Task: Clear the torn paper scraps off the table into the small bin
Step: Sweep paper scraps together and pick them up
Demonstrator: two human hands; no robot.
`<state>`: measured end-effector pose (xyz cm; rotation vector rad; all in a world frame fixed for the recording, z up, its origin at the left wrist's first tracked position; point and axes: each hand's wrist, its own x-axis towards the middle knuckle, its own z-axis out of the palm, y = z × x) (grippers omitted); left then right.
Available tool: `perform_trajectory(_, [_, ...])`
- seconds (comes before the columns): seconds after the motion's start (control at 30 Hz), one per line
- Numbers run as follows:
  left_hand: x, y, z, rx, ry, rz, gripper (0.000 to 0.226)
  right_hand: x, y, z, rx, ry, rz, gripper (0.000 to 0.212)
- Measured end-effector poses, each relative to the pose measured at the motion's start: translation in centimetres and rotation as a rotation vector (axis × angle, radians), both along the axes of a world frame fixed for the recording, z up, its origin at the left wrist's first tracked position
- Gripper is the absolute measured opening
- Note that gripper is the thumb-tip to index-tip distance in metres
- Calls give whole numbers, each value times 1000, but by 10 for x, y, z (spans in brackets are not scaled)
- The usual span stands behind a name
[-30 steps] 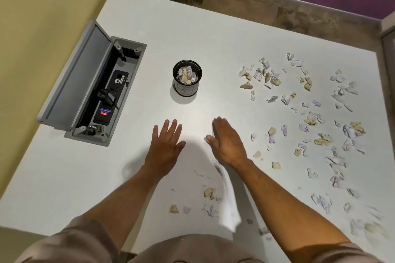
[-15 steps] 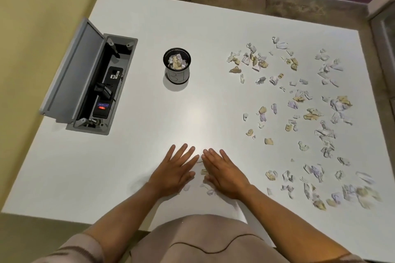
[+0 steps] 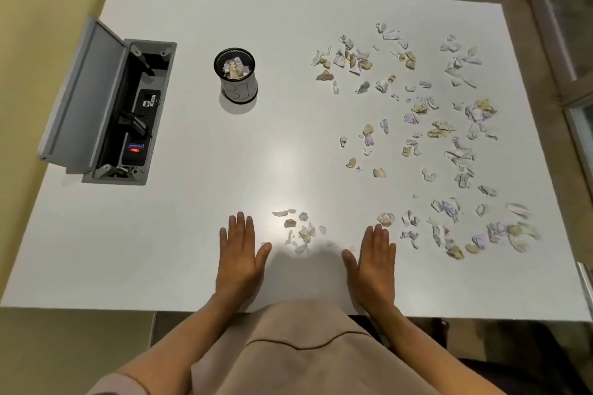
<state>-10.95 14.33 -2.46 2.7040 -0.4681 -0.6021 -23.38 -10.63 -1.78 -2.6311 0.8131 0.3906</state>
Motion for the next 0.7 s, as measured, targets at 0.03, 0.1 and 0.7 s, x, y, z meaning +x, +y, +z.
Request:
perform_trajectory(0.03, [-3, -5, -1, 14, 2, -24, 74, -1, 3, -3, -14, -14, 17, 82])
perform_trajectory(0.1, [-7, -16, -3, 35, 7, -90, 73, 5, 11, -6, -21, -50, 58, 81])
perform_trajectory(0.7, [36, -75, 10, 6, 74, -543, 106, 44, -3, -5, 144, -209, 399, 73])
